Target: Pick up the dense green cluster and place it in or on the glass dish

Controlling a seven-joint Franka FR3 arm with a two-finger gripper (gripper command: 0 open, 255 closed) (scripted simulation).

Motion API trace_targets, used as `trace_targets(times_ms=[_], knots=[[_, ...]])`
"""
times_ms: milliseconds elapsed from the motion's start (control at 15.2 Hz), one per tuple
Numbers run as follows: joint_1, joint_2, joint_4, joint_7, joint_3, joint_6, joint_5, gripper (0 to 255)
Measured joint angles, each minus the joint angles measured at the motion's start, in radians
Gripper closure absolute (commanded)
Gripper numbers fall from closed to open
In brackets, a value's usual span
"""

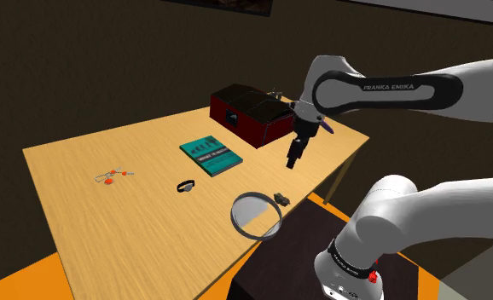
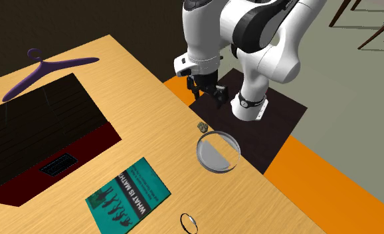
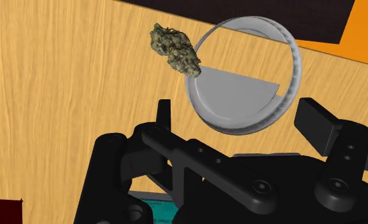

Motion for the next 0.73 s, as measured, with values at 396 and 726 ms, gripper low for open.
trace_targets(times_ms=[396,726], knots=[[-0.043,0.097,-0.119,-0.123,-0.117,0.185,-0.043,0],[-0.056,0.215,-0.180,-0.208,-0.198,0.342,-0.059,0]])
